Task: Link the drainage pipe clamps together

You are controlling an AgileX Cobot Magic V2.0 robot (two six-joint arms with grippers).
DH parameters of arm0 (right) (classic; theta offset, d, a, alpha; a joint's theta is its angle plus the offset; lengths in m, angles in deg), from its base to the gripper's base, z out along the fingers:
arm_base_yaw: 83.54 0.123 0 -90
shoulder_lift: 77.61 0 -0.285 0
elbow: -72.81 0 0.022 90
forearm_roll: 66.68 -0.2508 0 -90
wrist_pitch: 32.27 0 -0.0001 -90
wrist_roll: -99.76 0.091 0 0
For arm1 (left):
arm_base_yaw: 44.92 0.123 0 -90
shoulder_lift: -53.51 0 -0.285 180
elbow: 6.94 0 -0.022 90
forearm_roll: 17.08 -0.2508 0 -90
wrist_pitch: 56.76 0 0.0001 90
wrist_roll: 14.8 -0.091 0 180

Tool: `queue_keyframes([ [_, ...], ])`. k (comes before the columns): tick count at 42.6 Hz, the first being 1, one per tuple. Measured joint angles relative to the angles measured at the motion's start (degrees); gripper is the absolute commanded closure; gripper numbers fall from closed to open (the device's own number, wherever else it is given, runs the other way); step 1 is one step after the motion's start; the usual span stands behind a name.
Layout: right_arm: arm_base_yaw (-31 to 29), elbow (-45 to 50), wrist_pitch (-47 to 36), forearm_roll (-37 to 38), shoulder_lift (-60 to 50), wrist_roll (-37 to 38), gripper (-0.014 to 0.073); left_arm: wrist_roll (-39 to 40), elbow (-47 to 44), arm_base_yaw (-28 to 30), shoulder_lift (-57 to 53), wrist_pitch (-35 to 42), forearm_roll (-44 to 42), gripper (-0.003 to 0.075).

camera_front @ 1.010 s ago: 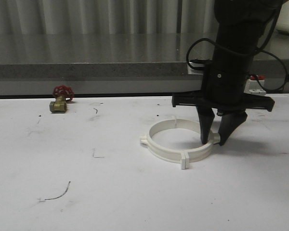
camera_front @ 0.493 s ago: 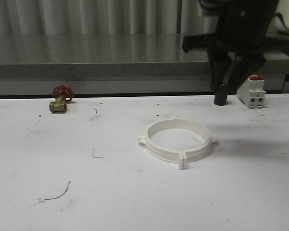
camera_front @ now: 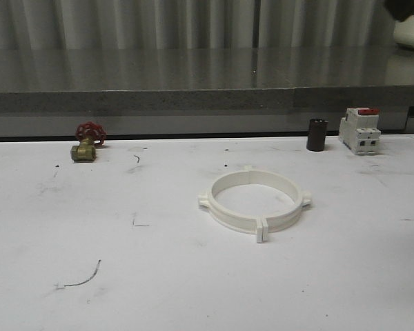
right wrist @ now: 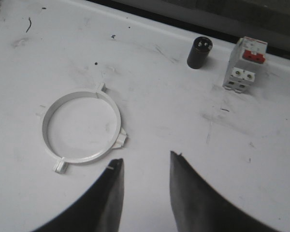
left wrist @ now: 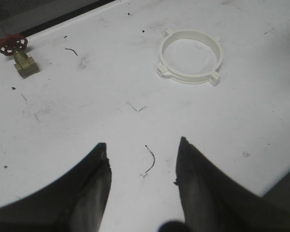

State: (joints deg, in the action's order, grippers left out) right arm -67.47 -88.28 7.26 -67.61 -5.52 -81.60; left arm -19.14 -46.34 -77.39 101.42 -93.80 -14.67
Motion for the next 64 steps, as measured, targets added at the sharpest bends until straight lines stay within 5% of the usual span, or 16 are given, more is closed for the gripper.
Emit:
queue_keyframes([
  [12, -0.2, 14.8, -0.1, -1.9, -21.0, -0.1, 0.0331, 0.0, 0.0, 0.0, 0.0, 0.0, 0.0, 0.0407],
  [24, -0.2, 18.0, 4.8, -4.1, -28.2, -0.1, 0.0720, 0.0, 0.0, 0.0, 0.0, 0.0, 0.0, 0.0407],
  [47, -0.2, 18.0, 5.1, -4.1, -28.2, -0.1, 0.0713, 0.0, 0.0, 0.0, 0.0, 0.0, 0.0, 0.0412],
  [57, -0.2, 18.0, 5.1, -4.1, -28.2, -0.1, 0.0713, 0.0, 0.0, 0.0, 0.0, 0.0, 0.0, 0.0741],
  [64, -0.2, 18.0, 5.1, -4.1, -28.2, -0.1, 0.0713, 0.0, 0.0, 0.0, 0.0, 0.0, 0.0, 0.0741],
])
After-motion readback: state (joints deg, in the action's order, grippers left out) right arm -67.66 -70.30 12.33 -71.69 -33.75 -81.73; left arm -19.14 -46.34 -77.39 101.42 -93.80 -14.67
